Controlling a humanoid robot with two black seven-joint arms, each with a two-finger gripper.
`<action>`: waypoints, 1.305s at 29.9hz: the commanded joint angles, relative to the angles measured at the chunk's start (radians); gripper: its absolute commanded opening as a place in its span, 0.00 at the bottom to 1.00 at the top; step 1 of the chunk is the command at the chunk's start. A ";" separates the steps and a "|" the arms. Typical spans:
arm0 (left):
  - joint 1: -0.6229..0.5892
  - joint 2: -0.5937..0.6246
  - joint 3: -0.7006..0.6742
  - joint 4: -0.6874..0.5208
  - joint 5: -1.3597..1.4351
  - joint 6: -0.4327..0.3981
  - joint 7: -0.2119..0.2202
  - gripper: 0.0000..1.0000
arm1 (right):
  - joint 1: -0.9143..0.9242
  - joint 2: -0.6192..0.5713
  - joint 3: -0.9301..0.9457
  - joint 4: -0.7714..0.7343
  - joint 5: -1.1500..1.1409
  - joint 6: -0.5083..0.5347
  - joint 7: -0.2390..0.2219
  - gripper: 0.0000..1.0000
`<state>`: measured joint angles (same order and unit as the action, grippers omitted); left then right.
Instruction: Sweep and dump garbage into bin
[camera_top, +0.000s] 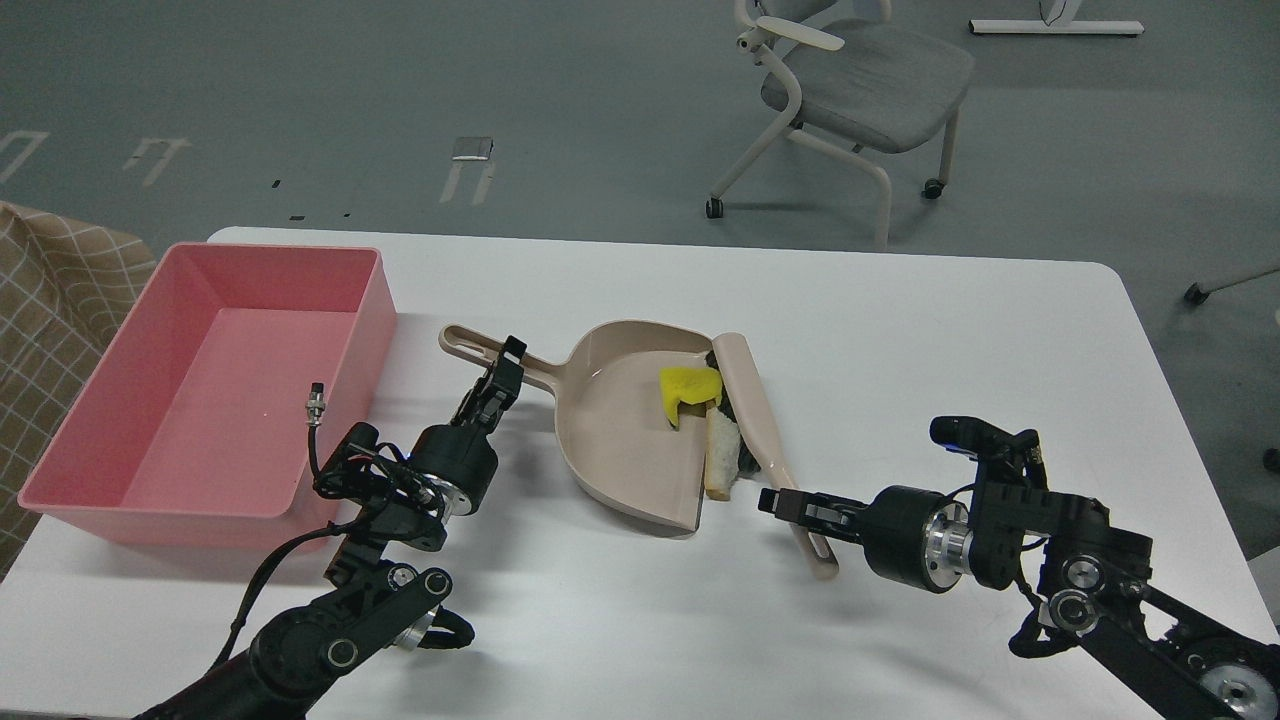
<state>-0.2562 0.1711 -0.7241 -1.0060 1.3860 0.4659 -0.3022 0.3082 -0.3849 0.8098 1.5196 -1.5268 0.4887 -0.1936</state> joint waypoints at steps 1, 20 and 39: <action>-0.003 -0.002 0.000 0.000 -0.001 0.000 0.000 0.27 | 0.035 0.030 0.000 -0.018 0.004 0.000 0.000 0.14; -0.008 -0.002 0.000 0.000 -0.001 0.000 0.000 0.27 | 0.126 0.063 0.034 -0.061 0.086 0.000 0.010 0.14; -0.011 -0.022 -0.002 -0.014 -0.012 -0.001 0.003 0.13 | 0.092 -0.141 0.155 -0.010 0.191 0.000 0.014 0.14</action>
<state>-0.2663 0.1485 -0.7256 -1.0172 1.3773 0.4648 -0.3009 0.4153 -0.5235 0.9559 1.5046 -1.3356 0.4887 -0.1793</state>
